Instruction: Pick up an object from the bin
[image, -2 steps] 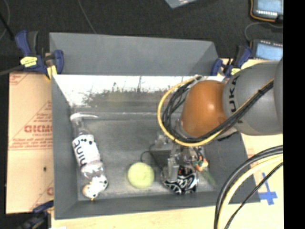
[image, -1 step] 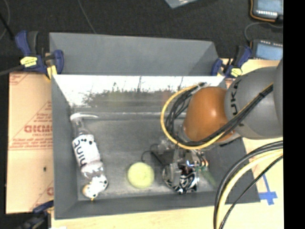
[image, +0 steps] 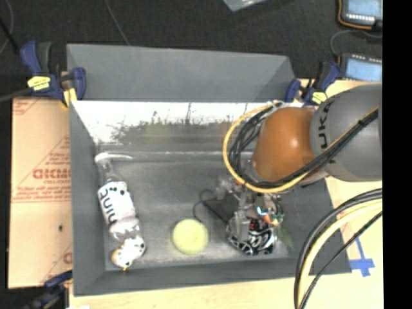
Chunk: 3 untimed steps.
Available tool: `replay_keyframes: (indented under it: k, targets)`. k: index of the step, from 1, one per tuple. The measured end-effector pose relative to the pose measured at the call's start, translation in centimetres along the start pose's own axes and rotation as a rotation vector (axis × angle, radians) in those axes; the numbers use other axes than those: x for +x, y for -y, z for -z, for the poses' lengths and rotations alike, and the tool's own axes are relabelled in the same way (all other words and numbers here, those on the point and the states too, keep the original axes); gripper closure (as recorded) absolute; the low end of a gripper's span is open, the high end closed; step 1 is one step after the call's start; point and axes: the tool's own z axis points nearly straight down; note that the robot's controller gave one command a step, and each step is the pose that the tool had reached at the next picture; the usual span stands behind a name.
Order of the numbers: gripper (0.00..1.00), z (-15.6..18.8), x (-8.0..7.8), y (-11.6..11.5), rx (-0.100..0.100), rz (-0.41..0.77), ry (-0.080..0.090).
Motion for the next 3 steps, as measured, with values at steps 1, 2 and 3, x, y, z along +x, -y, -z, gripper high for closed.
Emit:
replay_keyframes:
  k: [1, 2, 3]
  targets:
    - [0.00, -1.17, -2.80, 0.15, -0.003, -0.011, -0.008]
    - [1.00, -2.11, -2.94, 0.92, 0.001, 0.048, 0.005]
    - [1.00, -2.12, -2.94, 0.92, 0.001, 0.047, 0.005]
